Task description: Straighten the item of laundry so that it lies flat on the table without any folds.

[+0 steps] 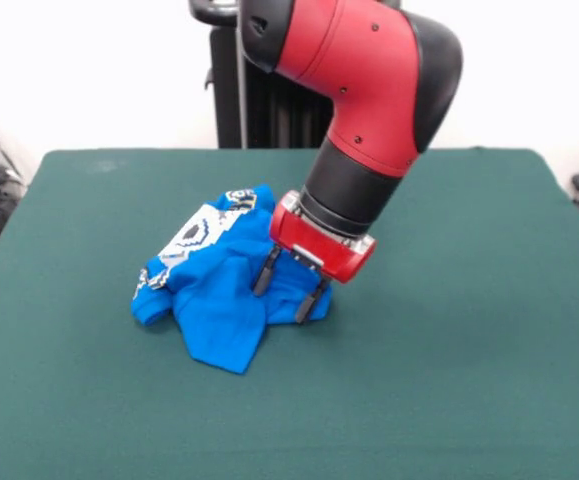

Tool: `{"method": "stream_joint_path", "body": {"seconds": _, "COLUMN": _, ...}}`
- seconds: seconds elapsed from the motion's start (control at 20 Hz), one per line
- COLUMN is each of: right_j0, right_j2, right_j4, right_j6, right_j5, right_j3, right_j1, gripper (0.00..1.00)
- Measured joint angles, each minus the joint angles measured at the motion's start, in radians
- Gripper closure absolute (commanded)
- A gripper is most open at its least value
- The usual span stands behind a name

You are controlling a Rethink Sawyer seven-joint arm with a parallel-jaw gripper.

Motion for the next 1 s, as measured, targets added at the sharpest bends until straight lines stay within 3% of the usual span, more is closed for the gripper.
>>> {"method": "stream_joint_path", "body": {"seconds": 0.7, "right_j0": 0.056, "right_j2": -0.056, "right_j4": 0.0, "right_j6": 0.0, "right_j5": -0.026, "right_j3": 0.013, "right_j1": 0.005, "gripper": 0.0}}
{"method": "stream_joint_path", "body": {"seconds": 1.0, "right_j0": 0.02, "right_j2": -0.052, "right_j4": 0.001, "right_j6": 0.0, "right_j5": -0.074, "right_j3": 0.006, "right_j1": 0.016, "gripper": 0.0}}
